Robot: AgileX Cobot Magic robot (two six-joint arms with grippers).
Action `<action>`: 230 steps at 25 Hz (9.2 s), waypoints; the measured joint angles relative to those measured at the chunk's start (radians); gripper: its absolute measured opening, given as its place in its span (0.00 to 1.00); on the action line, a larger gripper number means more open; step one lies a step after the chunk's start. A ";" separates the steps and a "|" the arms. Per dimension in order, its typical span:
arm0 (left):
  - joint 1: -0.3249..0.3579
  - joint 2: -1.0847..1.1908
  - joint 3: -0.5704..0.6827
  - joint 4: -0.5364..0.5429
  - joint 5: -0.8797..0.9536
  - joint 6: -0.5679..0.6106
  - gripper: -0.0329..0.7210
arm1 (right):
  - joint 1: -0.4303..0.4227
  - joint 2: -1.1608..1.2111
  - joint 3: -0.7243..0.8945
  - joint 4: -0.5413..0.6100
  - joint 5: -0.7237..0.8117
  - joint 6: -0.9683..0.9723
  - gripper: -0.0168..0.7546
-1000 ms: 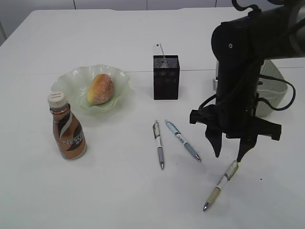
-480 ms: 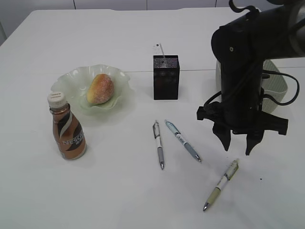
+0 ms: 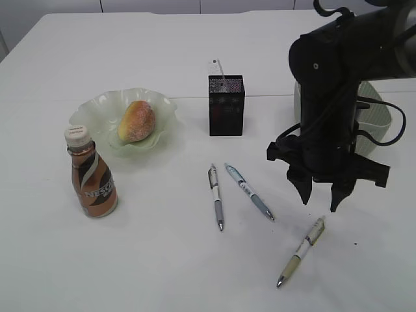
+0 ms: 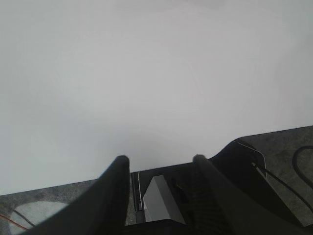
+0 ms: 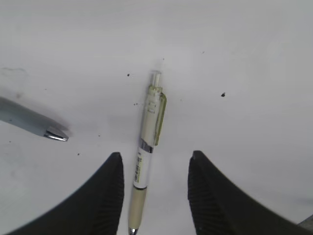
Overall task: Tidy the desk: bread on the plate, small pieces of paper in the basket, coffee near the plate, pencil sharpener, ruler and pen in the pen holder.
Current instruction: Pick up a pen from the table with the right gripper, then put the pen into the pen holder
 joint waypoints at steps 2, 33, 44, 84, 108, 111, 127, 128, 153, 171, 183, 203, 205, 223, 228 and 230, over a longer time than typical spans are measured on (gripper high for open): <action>0.000 0.000 0.000 0.000 0.000 0.000 0.45 | 0.000 0.000 0.000 -0.002 0.006 -0.030 0.47; 0.000 0.000 0.000 0.002 0.000 0.002 0.45 | -0.093 -0.056 0.182 0.249 -0.267 -0.311 0.34; 0.000 0.000 0.000 0.002 0.000 0.002 0.45 | -0.093 -0.056 0.182 0.226 -0.236 -0.279 0.34; 0.000 0.000 0.000 0.000 0.000 0.002 0.45 | -0.093 0.004 0.182 0.160 -0.235 -0.148 0.34; 0.000 0.000 0.000 0.000 0.000 0.002 0.45 | -0.093 0.019 0.182 0.172 -0.301 -0.123 0.40; 0.000 0.000 0.000 0.000 0.000 0.002 0.45 | -0.093 0.019 0.182 0.169 -0.310 -0.123 0.41; 0.000 0.000 0.000 0.000 0.000 0.002 0.45 | -0.093 0.058 0.182 0.171 -0.308 -0.123 0.41; 0.000 0.000 0.000 0.000 0.000 0.002 0.45 | -0.093 0.058 0.182 0.171 -0.308 -0.123 0.41; 0.000 0.000 0.000 0.000 0.000 0.002 0.45 | -0.093 0.095 0.182 0.196 -0.319 -0.171 0.21; 0.000 0.000 0.000 -0.002 0.000 0.002 0.45 | -0.093 0.100 0.161 0.249 -0.305 -0.617 0.16; 0.000 0.000 0.000 -0.004 0.000 0.002 0.45 | -0.093 0.102 0.022 0.285 -0.175 -0.911 0.15; 0.000 0.000 0.000 -0.014 0.000 -0.004 0.45 | -0.093 -0.142 0.012 0.206 -0.282 -0.996 0.15; 0.000 0.000 0.000 -0.018 0.000 -0.004 0.45 | -0.093 -0.177 0.012 0.189 -0.312 -0.996 0.15; 0.000 0.000 0.000 -0.084 0.000 -0.004 0.45 | -0.093 -0.285 0.014 0.115 -0.553 -1.000 0.15; 0.000 0.000 0.000 -0.089 0.000 -0.004 0.45 | -0.093 -0.285 0.014 0.108 -0.638 -1.000 0.15; 0.000 0.000 0.000 -0.091 0.000 -0.004 0.45 | -0.093 -0.285 0.014 0.107 -0.679 -1.000 0.15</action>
